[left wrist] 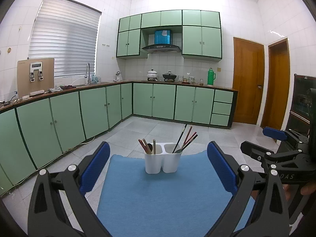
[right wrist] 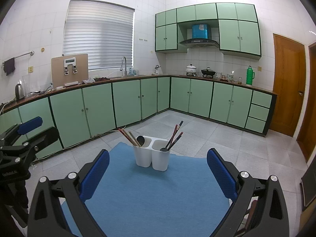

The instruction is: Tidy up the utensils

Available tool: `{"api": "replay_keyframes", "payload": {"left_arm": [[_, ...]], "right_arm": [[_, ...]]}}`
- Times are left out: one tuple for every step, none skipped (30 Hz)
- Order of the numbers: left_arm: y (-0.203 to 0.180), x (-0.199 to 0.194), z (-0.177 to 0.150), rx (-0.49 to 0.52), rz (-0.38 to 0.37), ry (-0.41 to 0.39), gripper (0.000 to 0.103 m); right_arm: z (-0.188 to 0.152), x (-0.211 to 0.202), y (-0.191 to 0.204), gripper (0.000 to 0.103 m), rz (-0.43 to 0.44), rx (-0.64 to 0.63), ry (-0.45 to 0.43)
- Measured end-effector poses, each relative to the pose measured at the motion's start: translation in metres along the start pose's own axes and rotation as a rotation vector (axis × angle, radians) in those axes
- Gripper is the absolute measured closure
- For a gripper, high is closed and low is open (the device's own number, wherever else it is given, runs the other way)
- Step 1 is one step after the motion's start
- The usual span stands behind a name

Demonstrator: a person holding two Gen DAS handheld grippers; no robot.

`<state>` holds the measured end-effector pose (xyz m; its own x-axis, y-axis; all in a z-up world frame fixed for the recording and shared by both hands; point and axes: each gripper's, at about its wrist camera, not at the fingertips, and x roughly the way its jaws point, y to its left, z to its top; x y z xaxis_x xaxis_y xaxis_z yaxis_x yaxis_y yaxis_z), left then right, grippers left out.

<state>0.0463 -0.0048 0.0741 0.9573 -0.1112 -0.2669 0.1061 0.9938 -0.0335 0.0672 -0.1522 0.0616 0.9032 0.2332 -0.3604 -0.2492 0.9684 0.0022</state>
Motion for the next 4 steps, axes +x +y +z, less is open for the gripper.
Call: {"api": "replay_keyframes", "payload": {"left_arm": [[-0.0001,-0.0006,-0.0002,0.001,0.002,0.001,0.007],[0.0003,-0.0006,-0.0005,0.000,0.002,0.002,0.007],[0.0001,-0.0007,-0.0009,0.000,0.002,0.003,0.007],[0.0004,-0.0007,-0.0009,0.000,0.002,0.004,0.007]], "right_arm": [[0.0004,0.0000,0.0004,0.006,0.000,-0.001,0.000],[0.0004,-0.0001,0.0000,0.006,0.000,-0.001,0.000],[0.0001,0.0000,-0.0005,0.006,0.000,0.000,0.000],[0.0005,-0.0001,-0.0001,0.006,0.001,-0.001,0.001]]}}
